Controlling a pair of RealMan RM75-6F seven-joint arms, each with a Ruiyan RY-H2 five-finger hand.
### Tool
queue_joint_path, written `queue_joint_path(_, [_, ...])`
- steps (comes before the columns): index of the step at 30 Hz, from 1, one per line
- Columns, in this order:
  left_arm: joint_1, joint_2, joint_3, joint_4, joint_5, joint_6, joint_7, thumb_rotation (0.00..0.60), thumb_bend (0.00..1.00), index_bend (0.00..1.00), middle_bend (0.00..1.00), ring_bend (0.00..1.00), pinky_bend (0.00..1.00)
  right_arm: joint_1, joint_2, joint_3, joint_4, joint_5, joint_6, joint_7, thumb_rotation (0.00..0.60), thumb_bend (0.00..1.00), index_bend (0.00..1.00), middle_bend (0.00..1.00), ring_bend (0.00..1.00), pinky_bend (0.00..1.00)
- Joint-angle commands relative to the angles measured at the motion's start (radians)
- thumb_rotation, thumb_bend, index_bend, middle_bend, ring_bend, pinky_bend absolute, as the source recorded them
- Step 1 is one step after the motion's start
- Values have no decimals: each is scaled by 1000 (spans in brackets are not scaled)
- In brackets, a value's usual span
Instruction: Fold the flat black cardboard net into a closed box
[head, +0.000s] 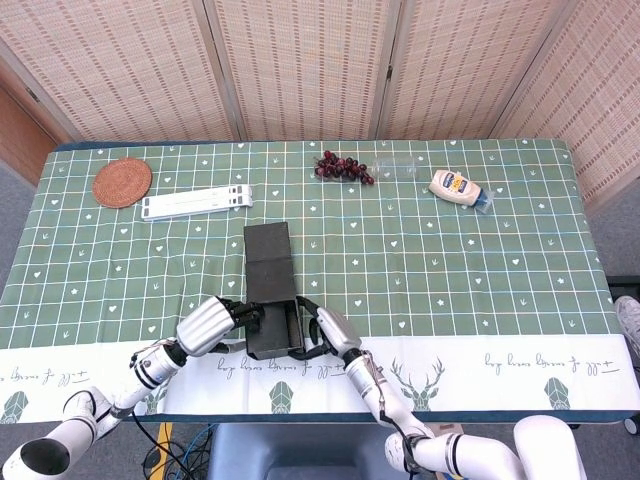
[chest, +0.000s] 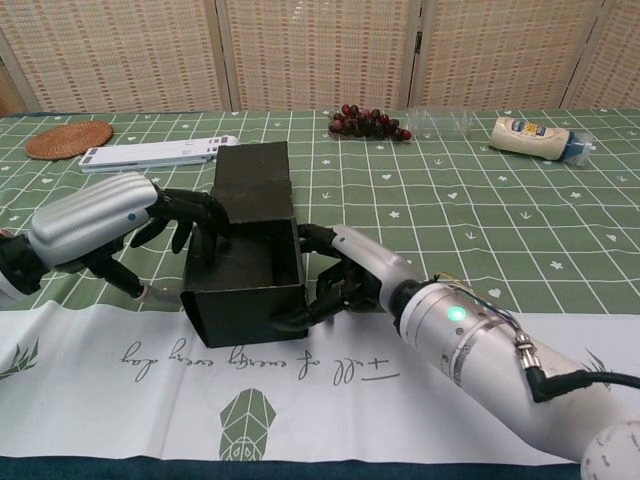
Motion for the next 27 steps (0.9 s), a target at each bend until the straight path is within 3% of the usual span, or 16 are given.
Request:
queue_joint_path(1, [-1, -3, 6, 6, 2, 2, 0, 600, 103, 502, 378, 569, 783, -3, 13, -5, -14, 3, -1, -18, 600, 625, 201, 335, 732, 1000])
queue_joint_path(22, [-26, -8, 71, 61, 46, -2, 63, 600, 103, 585, 450, 573, 776, -37, 34, -44, -60, -17, 77, -136, 600, 644, 177, 335, 732, 1000])
queue_joint_path(27, [-33, -14, 78, 79, 53, 18, 54, 600, 103, 652, 539, 594, 765, -43, 36, -43, -71, -16, 80, -136, 600, 644, 177, 335, 732, 1000])
